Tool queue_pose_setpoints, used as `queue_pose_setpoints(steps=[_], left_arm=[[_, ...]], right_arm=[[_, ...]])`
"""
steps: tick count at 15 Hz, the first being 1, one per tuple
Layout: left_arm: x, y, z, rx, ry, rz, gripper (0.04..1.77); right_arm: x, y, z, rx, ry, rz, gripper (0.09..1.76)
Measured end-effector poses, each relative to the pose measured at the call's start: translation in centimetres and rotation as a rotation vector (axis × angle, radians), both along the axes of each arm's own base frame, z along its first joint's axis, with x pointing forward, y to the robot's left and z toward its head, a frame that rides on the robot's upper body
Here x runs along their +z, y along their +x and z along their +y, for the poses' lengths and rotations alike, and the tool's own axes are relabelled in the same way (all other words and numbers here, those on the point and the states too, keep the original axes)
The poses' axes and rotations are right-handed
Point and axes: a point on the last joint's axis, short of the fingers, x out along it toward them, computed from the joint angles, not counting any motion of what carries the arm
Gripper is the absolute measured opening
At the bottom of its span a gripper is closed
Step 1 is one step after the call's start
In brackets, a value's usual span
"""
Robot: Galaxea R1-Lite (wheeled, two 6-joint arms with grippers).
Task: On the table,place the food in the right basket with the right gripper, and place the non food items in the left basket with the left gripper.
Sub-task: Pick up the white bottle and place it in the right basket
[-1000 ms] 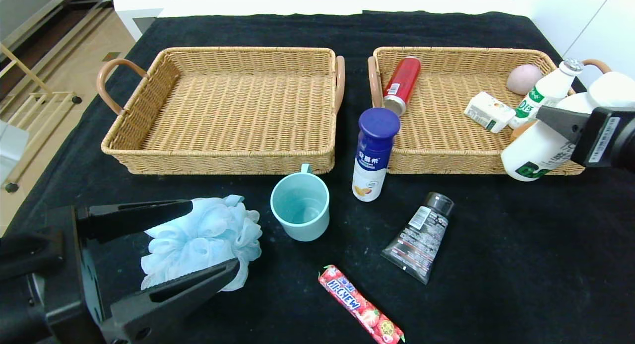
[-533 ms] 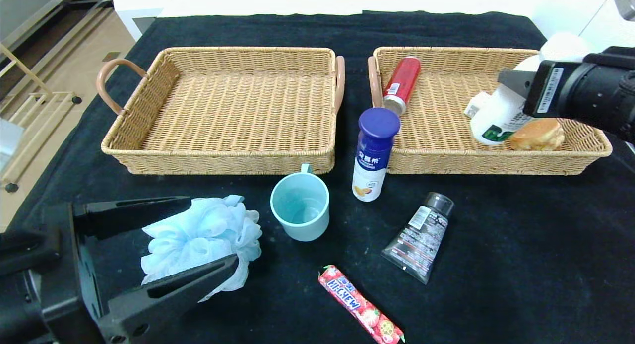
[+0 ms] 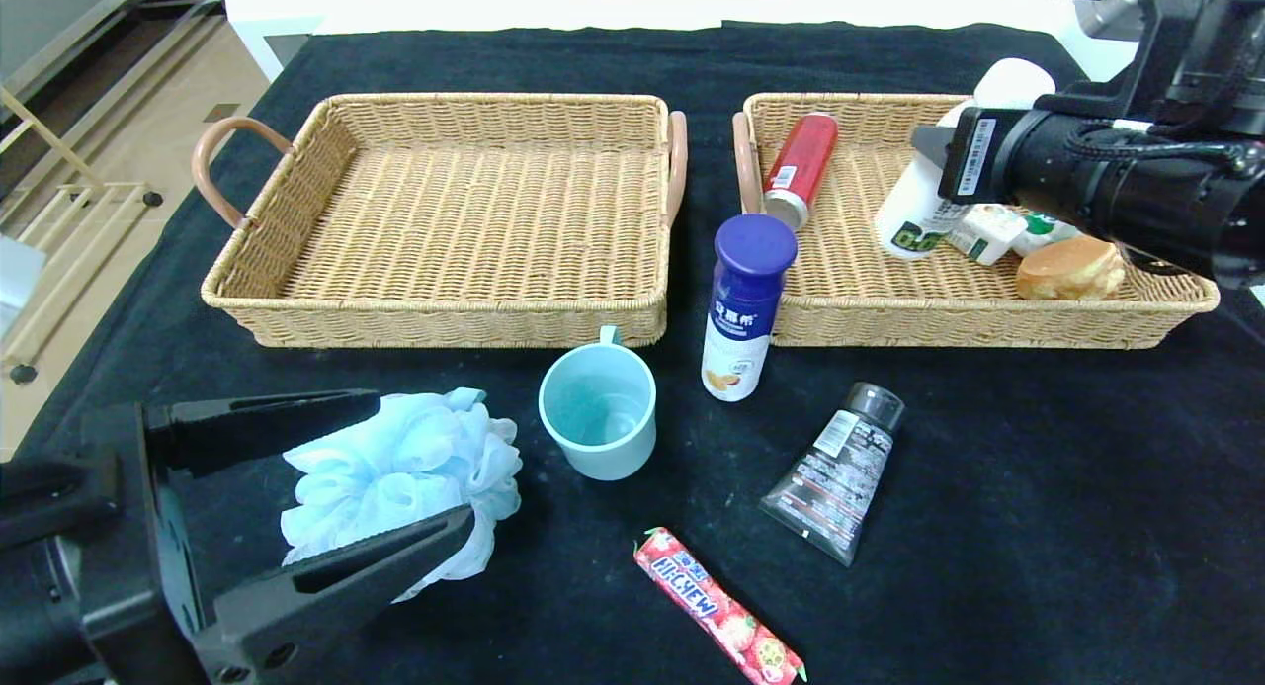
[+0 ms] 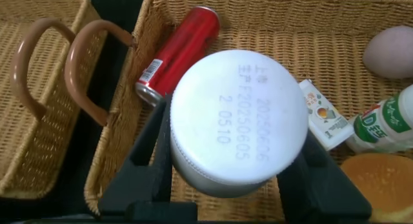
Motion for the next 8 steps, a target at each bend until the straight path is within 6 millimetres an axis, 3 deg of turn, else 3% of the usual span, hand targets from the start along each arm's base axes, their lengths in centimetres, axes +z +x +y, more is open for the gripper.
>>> queue_pose_setpoints(steps=[8], left_arm=[[0.1, 0.0, 0.1, 0.002, -0.003, -0.005, 1.72]], right_arm=[[-0.6, 4.2, -0.2, -0.051, 0.009, -0.019, 0.94]])
